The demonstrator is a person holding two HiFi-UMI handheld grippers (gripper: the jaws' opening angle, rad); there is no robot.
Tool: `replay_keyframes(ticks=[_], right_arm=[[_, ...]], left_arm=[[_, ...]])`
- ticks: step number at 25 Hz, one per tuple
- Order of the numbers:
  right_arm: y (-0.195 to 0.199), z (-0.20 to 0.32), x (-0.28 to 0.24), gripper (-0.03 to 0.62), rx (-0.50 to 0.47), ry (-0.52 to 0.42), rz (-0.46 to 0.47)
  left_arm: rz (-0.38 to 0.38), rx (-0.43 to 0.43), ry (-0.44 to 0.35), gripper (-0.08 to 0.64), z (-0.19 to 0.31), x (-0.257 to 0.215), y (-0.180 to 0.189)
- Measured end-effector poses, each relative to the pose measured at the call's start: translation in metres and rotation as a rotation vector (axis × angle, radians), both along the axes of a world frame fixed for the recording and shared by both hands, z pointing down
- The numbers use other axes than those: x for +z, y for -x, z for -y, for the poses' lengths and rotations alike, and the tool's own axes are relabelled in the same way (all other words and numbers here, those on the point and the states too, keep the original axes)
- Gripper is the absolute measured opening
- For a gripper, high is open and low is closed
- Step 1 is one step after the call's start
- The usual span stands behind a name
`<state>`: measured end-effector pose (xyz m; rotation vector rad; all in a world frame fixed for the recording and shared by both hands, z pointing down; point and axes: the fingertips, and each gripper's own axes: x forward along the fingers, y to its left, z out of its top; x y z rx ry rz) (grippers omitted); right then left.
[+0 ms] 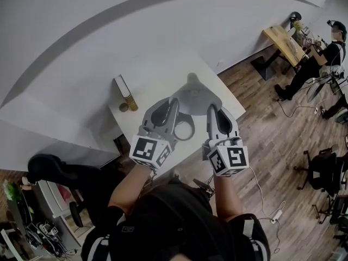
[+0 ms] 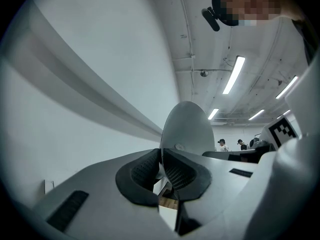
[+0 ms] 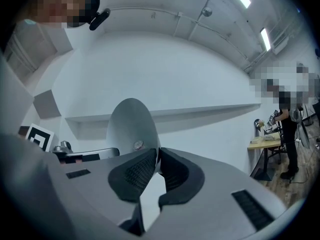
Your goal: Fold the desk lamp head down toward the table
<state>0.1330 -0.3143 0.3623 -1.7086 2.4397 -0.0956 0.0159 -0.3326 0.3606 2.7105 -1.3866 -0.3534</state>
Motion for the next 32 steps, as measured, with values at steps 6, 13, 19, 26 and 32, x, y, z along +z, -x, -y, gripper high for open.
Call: replay_keyframes(ticks=[6, 13, 19, 26, 32], right_arm=[[0.005, -0.008, 0.019, 0.037, 0.012, 0.025, -0.021], [0.005, -0.018, 0.041, 0.031, 0.038, 0.020, -0.056], [0.005, -0.018, 0.073, 0.023, 0.056, 0.063, -0.084], [0.011, -0.020, 0.100, 0.020, 0.069, 0.080, -0.152], [0.012, -0.017, 0.121, 0.018, 0.082, 0.097, -0.198]], left_arm=[[-0.006, -0.014, 0.003, 0.044, -0.007, 0.019, 0.005], [0.053, -0.028, -0.005, 0.040, -0.018, 0.042, 0.003], [0.085, -0.020, 0.039, 0.032, -0.018, 0.073, 0.002], [0.142, -0.051, -0.006, 0.029, -0.021, 0.102, 0.005], [0.196, -0.059, -0.021, 0.029, -0.018, 0.123, 0.003]])
